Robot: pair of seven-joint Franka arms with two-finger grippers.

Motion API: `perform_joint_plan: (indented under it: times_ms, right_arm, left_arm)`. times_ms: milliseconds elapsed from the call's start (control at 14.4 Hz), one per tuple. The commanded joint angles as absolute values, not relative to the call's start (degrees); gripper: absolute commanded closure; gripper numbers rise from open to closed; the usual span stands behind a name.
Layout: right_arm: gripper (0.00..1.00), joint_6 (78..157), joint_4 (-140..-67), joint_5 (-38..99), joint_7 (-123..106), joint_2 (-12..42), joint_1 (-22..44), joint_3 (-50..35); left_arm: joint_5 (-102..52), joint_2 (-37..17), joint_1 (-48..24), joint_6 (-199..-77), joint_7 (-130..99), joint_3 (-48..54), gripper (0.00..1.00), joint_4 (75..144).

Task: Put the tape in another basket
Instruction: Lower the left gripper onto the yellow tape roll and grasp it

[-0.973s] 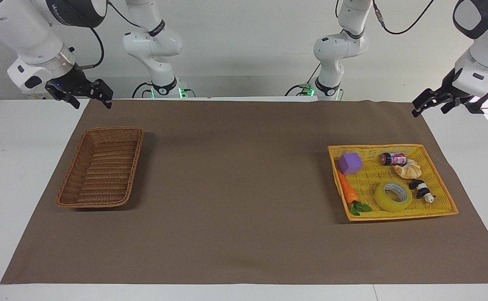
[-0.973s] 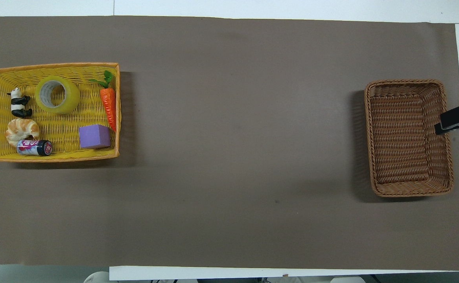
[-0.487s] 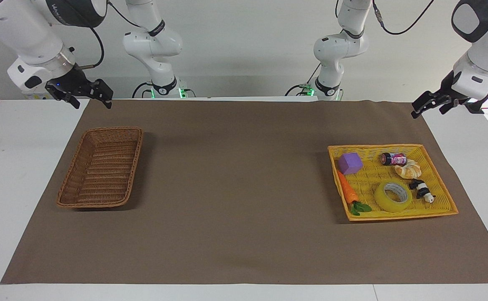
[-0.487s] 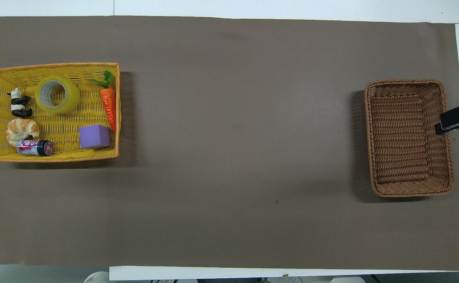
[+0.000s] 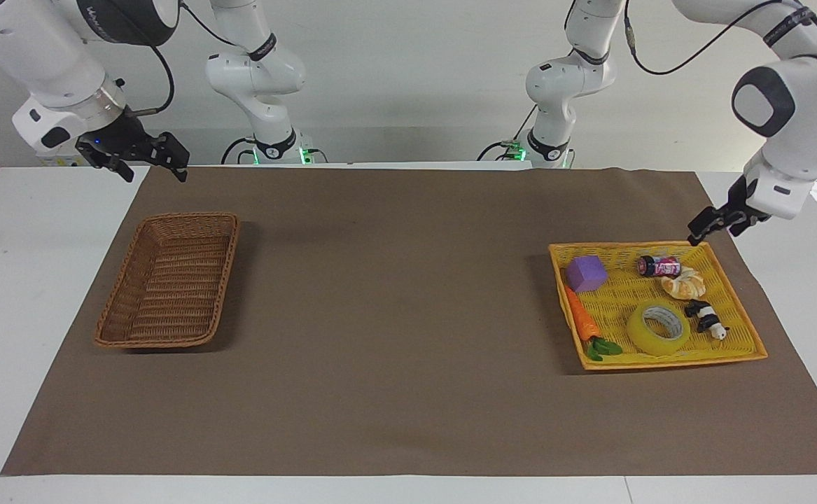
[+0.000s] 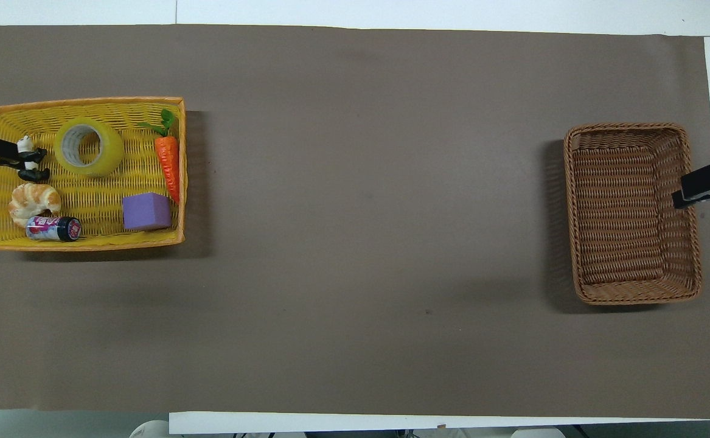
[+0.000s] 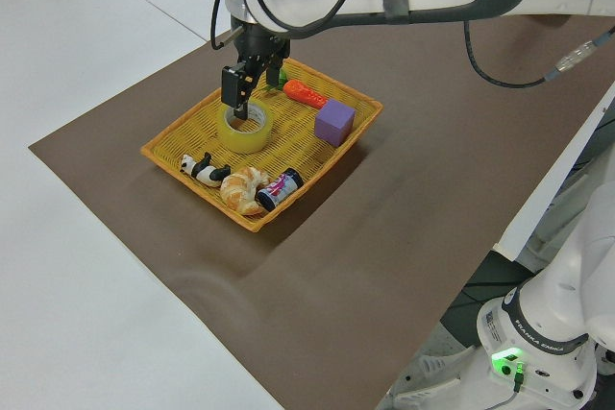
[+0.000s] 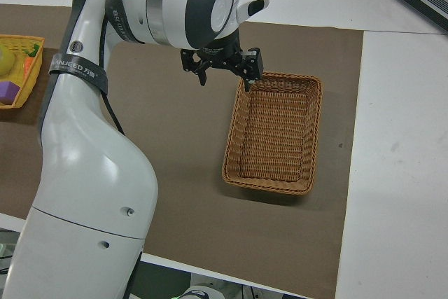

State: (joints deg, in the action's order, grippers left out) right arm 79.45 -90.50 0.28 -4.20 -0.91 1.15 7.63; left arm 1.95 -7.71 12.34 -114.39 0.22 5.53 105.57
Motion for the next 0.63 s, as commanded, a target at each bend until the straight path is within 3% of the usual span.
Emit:
perform_joint_plan:
  times_ms: [0, 417, 556]
  right_arm:
    - [0.0, 79.54, -92.02, -0.44, -5.63, -2.2, 0.88, 7.29]
    - [0.0, 79.54, -92.02, -0.44, -5.63, -2.2, 0.88, 7.29]
    - [0.0, 79.54, -92.02, -0.44, -5.63, -2.2, 0.88, 7.29]
  left_arm:
    - [1.67, -16.5, 12.04, -125.73, -0.09, 5.54, 0.0, 104.68]
    - [1.67, -21.53, 11.69, -130.95, -0.09, 5.62, 0.01, 104.33]
    - [1.76, -21.8, 11.6, -131.31, 0.0, 5.62, 0.1, 104.33]
